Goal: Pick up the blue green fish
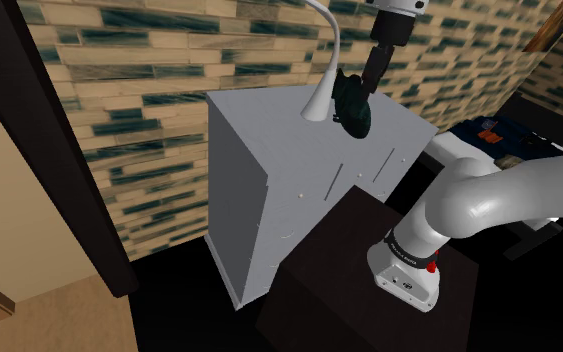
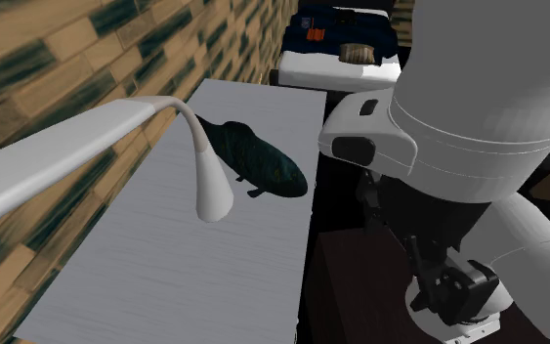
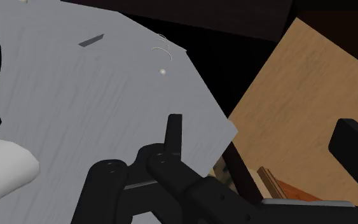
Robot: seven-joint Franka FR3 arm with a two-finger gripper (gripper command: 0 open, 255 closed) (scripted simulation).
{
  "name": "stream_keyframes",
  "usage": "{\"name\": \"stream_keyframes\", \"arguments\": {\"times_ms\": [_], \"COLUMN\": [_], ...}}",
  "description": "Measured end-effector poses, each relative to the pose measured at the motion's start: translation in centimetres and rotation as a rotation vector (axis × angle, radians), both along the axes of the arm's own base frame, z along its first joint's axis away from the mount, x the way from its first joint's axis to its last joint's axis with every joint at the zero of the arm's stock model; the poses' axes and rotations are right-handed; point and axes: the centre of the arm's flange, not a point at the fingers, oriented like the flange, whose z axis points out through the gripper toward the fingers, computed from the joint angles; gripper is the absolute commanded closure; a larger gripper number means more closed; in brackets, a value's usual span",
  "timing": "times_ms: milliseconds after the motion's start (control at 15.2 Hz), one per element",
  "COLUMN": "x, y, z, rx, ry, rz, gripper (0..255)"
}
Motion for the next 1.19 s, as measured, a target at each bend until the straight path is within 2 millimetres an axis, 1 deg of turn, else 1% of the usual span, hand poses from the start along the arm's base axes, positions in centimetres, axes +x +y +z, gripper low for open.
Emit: {"name": "stream_keyframes", "arguments": {"times_ms": [66, 132, 330, 594, 660, 726, 858, 990, 1056, 1188], "x": [0.0, 0.5, 2.0, 4.3, 5.0, 5.2, 6.6, 7.5, 7.6, 8.7], "y": [0.0, -0.5, -2.9, -7.1, -8.1, -9.3, -11.5, -13.8, -15.1, -17.2], "z": [0.0, 0.0, -0.8, -2.2, -2.5, -2.7, -3.1, -3.7, -3.8, -4.4], "rx": [0.0, 0.0, 0.001, 0.002, 0.002, 0.002, 0.002, 0.002, 0.003, 0.003], "ry": [0.0, -0.004, -0.025, -0.06, -0.069, -0.078, -0.096, -0.114, -0.123, -0.141], "rz": [0.0, -0.009, -0.057, -0.13, -0.149, -0.168, -0.205, -0.243, -0.262, -0.299], "gripper": [0, 0, 0, 0, 0, 0, 0, 0, 0, 0]}}
